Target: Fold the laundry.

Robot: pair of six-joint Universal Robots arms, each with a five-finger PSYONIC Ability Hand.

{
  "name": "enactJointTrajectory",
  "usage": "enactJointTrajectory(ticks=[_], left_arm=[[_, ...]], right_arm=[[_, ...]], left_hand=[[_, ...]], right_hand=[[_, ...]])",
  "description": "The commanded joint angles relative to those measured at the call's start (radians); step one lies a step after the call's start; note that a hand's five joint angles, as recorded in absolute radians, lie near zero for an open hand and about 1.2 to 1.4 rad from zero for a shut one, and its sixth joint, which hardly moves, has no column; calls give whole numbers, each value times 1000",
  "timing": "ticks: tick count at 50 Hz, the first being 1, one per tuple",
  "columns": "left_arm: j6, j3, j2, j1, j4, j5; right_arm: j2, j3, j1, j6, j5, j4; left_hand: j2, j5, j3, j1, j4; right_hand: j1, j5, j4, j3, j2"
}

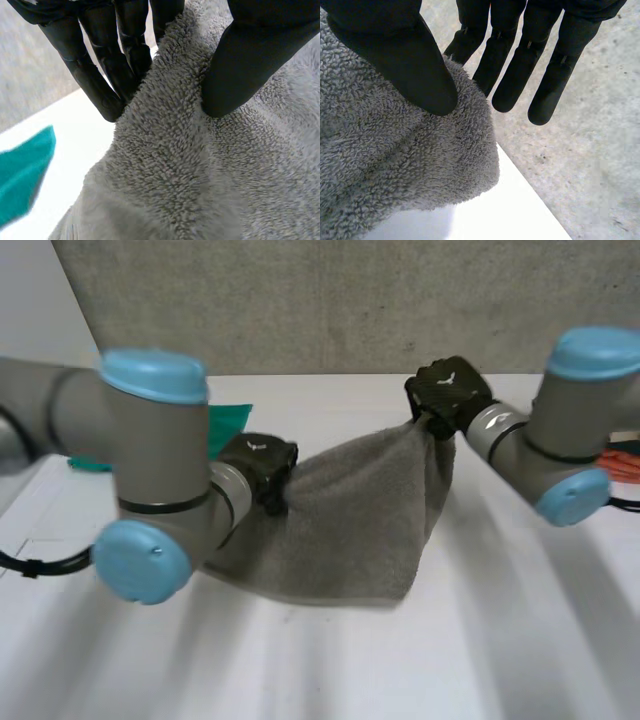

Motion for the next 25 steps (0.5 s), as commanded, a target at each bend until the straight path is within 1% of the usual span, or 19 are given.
enactJointTrajectory(ticks=[1, 2, 4, 5, 6, 7, 9, 10, 13, 14, 16, 17, 20, 21, 24, 25], left_arm=[[-36, 220, -185, 24, -1, -32], [-42, 263, -202, 31, 2, -29], [-49, 300, -208, 39, -3, -20], [-56, 320, -202, 47, -6, -7], [-56, 325, -195, 48, -10, -4], [-62, 319, -164, 56, -22, 0], [-65, 294, -130, 61, -26, -3], [-62, 252, -89, 74, -26, -9], [-59, 164, -9, 102, -9, -12], [-51, 97, 44, 122, 16, -10], [-39, 24, 95, 140, 39, -4], [-19, -47, 145, 159, 66, 8], [21, -157, 207, 183, 105, 29], [48, -227, 242, 197, 129, 46], [78, -315, 282, 212, 157, 74], [93, -365, 302, 219, 168, 79]], right_arm=[[139, -95, 64, 54, 92, -171], [158, -103, 74, 69, 129, -226], [169, -106, 85, 83, 166, -276], [169, -106, 90, 82, 189, -303], [166, -104, 93, 80, 204, -313], [146, -100, 97, 79, 244, -304], [112, -83, 101, 80, 279, -272], [63, -54, 98, 83, 311, -220], [-20, -5, 93, 86, 339, -117], [-76, 35, 90, 88, 339, -24], [-132, 73, 88, 96, 336, 64], [-182, 116, 87, 111, 329, 159], [-241, 185, 90, 146, 310, 282], [-267, 236, 93, 180, 295, 348], [-294, 313, 99, 244, 266, 413], [-304, 361, 108, 287, 243, 416]], left_hand=[[110, 175, 113, 155, 112], [-123, -58, -121, -78, -122], [-394, -329, -392, -349, -393], [-672, -607, -669, -627, -670], [-791, -726, -788, -746, -789], [-943, -878, -941, -898, -942], [-1019, -954, -1016, -974, -1017], [-1019, -954, -1016, -974, -1017], [-1019, -954, -1016, -974, -1017], [-1019, -954, -1016, -974, -1017], [-1019, -954, -1016, -974, -1017], [-1019, -954, -1016, -974, -1017], [-1019, -954, -1016, -974, -1017], [-1019, -954, -1016, -974, -1017], [-1019, -954, -1016, -974, -1017], [-1019, -954, -1016, -974, -1017]], right_hand=[[262, 234, 199, 209, 228], [93, 65, 30, 41, 59], [-279, -307, -343, -332, -313], [-522, -551, -586, -575, -556], [-679, -707, -742, -732, -713], [-928, -956, -991, -980, -961], [-959, -988, -1023, -1012, -993], [-959, -988, -1023, -1012, -993], [-959, -988, -1023, -1012, -993], [-959, -988, -1023, -1012, -993], [-959, -988, -1023, -1012, -993], [-959, -988, -1023, -1012, -993], [-959, -988, -1023, -1012, -993], [-959, -988, -1023, -1012, -993], [-930, -958, -994, -983, -964], [-898, -926, -962, -951, -932]])
